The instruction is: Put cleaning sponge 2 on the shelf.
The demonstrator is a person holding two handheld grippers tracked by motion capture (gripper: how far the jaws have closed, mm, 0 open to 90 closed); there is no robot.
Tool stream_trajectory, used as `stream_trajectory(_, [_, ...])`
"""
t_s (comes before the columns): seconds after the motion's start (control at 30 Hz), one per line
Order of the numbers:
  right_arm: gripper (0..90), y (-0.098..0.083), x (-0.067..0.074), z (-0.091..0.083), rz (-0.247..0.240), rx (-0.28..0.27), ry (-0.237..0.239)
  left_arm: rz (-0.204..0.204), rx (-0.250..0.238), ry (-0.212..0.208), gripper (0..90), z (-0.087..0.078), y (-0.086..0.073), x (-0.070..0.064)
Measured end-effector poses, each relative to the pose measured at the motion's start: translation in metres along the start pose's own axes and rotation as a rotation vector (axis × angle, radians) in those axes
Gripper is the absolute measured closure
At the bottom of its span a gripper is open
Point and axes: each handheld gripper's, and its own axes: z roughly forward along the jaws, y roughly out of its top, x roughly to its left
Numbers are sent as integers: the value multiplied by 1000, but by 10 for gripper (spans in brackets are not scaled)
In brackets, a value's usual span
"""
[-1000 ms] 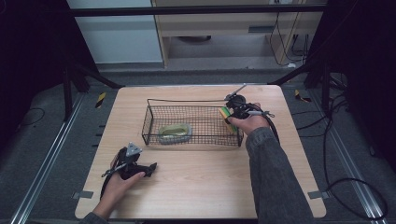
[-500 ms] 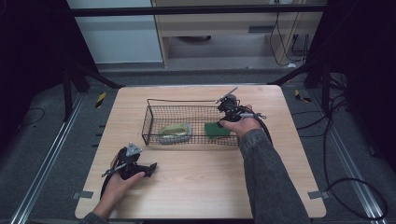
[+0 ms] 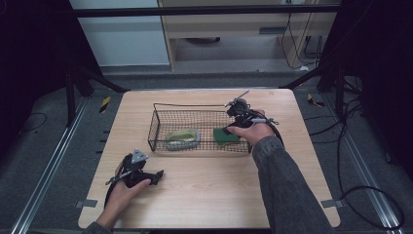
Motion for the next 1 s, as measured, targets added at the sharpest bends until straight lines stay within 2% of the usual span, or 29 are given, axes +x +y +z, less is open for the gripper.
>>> stream_trajectory(0.07, [250,2,2,-5,-4,-30,-15,0,0,0,0,0,0,0])
stream_trajectory(0.1, [195,3,3,-11,-6,-60,-19,1,0,0,0,0,0,0])
stream_trajectory(0.17, [173,4,4,-14,-6,-66,-20,1,0,-1,0,0,0,0])
stream_trajectory(0.2, [122,4,5,-19,-8,-77,-20,6,0,-6,0,0,0,1])
stream_trajectory(0.3, [93,3,6,-26,-15,-87,-17,12,1,-12,0,-1,-1,1])
stream_trajectory(0.37, [84,1,6,-32,-29,-110,-22,10,-2,-16,0,-1,-1,2])
stream_trajectory(0.4, [75,-2,6,-40,-60,-137,-23,7,-1,-13,0,-1,-1,2])
stream_trajectory(0.43, [75,-2,6,-40,-60,-137,-23,7,-1,-13,0,-1,-1,2])
stream_trajectory(0.47, [72,-6,5,-46,-87,-143,-22,9,1,-7,0,-2,-2,2])
stream_trajectory(0.53, [69,-10,3,-49,-103,-145,-14,10,4,-5,0,-2,-2,3])
stream_trajectory(0.73, [67,-18,-4,-56,-123,-158,13,8,5,-4,0,-2,-2,3])
stream_trajectory(1.0, [59,-29,-15,-61,-110,-196,26,7,5,-2,0,-2,-2,3])
